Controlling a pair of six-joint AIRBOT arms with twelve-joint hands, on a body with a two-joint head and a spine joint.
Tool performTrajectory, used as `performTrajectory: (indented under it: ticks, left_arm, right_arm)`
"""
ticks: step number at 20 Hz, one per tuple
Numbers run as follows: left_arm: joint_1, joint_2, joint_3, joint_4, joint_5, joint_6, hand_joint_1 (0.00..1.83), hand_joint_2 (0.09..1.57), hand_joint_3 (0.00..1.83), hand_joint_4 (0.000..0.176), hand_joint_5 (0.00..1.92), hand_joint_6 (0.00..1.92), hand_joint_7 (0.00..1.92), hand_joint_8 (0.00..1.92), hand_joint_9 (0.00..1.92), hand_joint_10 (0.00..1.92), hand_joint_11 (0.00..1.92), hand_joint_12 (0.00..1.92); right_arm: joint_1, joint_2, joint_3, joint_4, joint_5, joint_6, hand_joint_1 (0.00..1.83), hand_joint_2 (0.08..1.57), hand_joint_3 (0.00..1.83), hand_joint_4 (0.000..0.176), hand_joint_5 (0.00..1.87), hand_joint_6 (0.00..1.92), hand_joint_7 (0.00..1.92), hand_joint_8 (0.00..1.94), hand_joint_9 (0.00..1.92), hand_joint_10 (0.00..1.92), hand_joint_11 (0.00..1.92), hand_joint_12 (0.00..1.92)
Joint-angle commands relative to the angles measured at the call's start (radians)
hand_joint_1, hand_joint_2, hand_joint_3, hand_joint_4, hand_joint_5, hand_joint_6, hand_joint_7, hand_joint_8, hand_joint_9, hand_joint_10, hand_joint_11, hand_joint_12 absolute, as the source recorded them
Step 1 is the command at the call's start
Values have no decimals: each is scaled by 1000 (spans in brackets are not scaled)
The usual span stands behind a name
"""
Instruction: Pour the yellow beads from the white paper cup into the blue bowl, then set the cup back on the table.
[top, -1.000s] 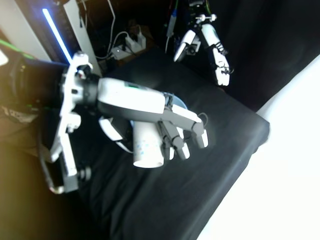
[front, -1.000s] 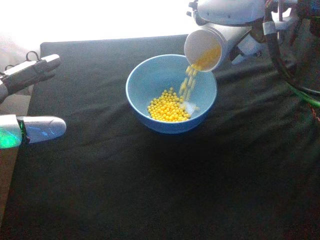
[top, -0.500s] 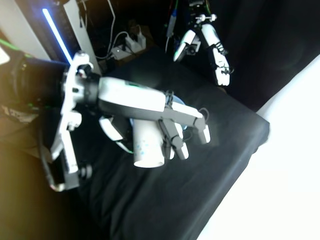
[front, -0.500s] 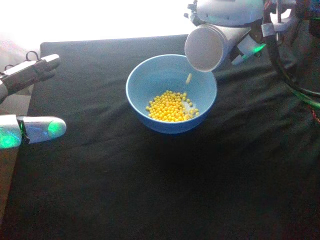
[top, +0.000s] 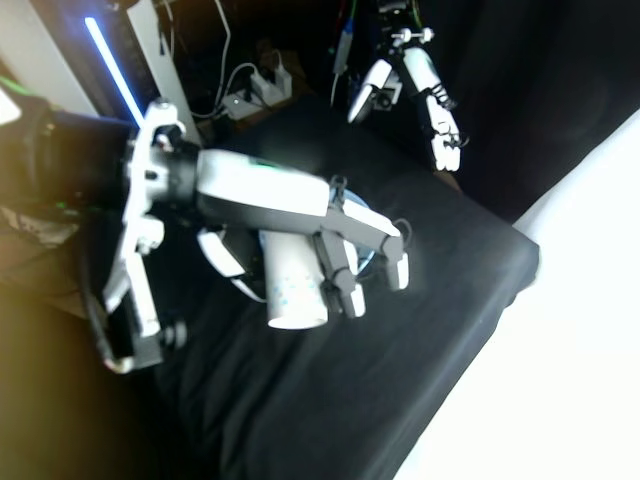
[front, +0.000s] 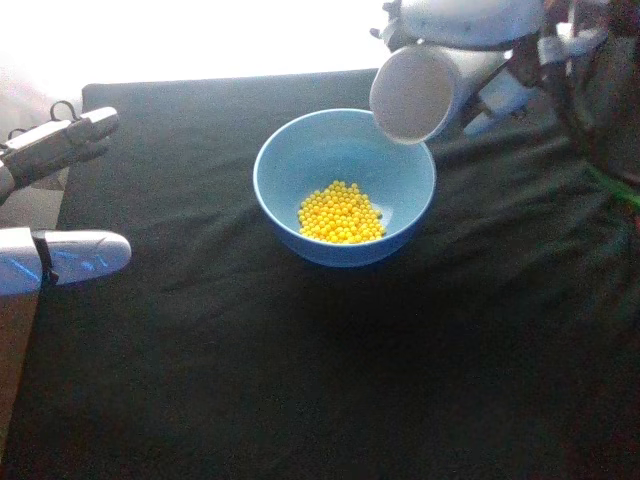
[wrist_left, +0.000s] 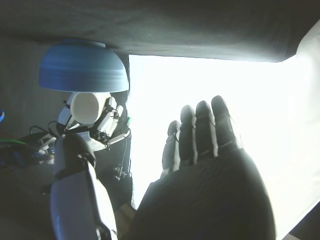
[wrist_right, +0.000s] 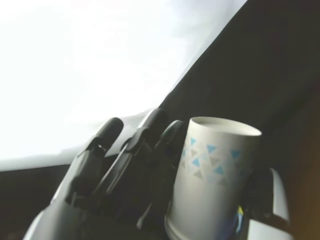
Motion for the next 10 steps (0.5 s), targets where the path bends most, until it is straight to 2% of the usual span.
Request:
performTrajectory:
  ticks: [1,2,3,4,5,6,7,8,9,10]
  left_arm:
    - [-9,-2,4,-19,-120,-8,541,848,0,74,128,0,263,1,171,0,0,301]
    - [-8,-4,4,-20,-120,-8,550,852,0,73,129,1,257,1,160,1,0,266]
    - [-8,-5,4,-22,-120,-8,541,862,2,69,128,0,269,3,166,3,0,271]
    - [-8,-7,4,-23,-120,-8,542,863,1,71,129,0,273,3,163,1,0,244]
    - [-8,-8,3,-23,-121,-8,547,864,2,62,127,0,274,3,162,1,5,243]
    - [-8,-8,1,-24,-121,-8,533,866,2,66,114,0,269,0,152,0,0,238]
    - [-8,-8,1,-24,-121,-8,532,866,1,65,112,0,268,0,149,0,0,226]
    - [-7,-9,0,-25,-121,-8,526,862,0,65,112,0,267,0,155,1,0,243]
    - [-6,-9,0,-27,-121,-8,528,864,0,48,117,0,280,0,175,0,0,300]
    - [-6,-10,-1,-27,-121,-8,532,866,0,52,118,0,280,0,177,0,0,326]
  right_arm:
    - [17,16,9,28,-1,-13,1241,1046,0,21,1132,649,1195,702,914,0,40,948]
    - [17,26,11,46,0,-13,1231,1061,5,44,1144,699,1078,826,823,0,7,984]
    - [17,32,14,66,0,-13,1228,1070,2,43,1127,771,1054,828,787,0,1,900]
    - [17,40,17,88,4,-13,1225,1071,0,55,1093,832,1086,771,798,5,0,864]
    - [17,51,21,117,12,-13,1229,1066,0,55,1081,852,1123,710,774,7,0,760]
    - [17,66,28,160,27,-13,1237,1060,0,29,1087,878,1156,612,815,11,0,797]
    - [17,78,38,205,42,-13,1238,1063,2,10,1093,890,1125,644,829,6,16,875]
    - [17,91,56,272,61,-13,1244,1049,0,14,1150,784,1137,634,838,5,19,962]
    - [16,101,71,331,86,-13,1249,1049,3,0,1199,692,1075,744,865,10,92,1163]
    - [13,107,96,427,116,-13,1246,1063,0,0,1183,725,1027,817,856,7,97,1299]
